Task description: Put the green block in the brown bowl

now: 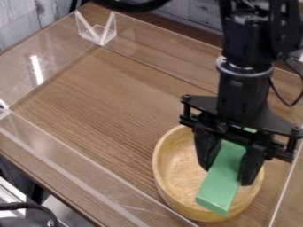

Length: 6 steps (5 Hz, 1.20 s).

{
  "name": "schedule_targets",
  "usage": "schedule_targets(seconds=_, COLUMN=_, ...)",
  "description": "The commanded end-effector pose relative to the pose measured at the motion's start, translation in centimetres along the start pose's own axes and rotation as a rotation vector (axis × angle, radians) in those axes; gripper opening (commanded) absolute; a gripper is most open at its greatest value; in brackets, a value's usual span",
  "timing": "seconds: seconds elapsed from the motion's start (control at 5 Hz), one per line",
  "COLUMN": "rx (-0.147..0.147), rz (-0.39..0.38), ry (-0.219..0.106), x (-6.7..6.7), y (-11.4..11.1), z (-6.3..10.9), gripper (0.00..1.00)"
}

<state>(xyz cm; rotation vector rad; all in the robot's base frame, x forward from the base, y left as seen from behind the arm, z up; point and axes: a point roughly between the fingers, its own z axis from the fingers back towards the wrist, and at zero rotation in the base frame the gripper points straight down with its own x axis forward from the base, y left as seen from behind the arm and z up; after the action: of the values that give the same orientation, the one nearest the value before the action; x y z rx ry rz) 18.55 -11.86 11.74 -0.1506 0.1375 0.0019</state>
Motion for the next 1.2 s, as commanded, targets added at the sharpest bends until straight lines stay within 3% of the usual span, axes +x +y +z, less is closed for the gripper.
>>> schedule_targets(seconds=0.0, rx=-0.028, rz=0.001, ry=-0.049, x=-0.07, y=0.06, z=1.35, gripper=0.0)
schedule_targets(seconds=1.0, rx=-0.042, rz=0.015, ry=-0.04, x=-0.01, y=0.36, z=1.03, gripper=0.0)
